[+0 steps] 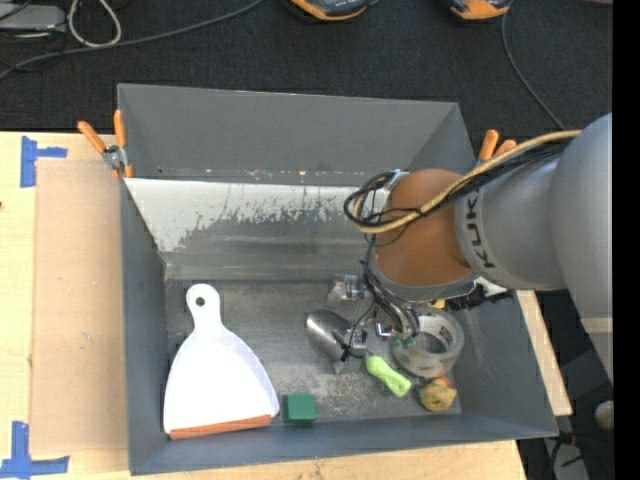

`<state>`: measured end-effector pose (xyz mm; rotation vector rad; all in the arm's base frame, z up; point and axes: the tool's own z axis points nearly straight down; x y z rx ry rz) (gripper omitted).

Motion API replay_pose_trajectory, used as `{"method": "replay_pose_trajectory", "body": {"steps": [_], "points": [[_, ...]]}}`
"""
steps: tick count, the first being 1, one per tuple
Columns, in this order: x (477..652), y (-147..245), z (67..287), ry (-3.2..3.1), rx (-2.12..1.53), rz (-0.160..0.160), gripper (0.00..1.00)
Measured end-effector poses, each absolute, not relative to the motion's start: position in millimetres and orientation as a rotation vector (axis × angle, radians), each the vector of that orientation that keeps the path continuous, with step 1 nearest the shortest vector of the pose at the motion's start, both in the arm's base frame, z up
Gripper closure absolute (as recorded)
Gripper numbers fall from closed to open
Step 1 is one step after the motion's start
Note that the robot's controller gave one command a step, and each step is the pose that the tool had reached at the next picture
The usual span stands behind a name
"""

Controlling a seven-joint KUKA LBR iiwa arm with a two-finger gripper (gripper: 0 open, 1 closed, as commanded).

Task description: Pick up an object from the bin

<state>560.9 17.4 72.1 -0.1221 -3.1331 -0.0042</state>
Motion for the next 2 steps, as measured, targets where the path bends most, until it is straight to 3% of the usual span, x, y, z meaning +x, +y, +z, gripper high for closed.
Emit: {"method": "replay_pose_trajectory", "body": {"steps": [1,2], "points": [[552.5,32.9,69.9,-3.141,-0.264,-0.007,0.0],[559.2,23.7,69.0,-3.14,-0.188,-0.008,1.0]]}}
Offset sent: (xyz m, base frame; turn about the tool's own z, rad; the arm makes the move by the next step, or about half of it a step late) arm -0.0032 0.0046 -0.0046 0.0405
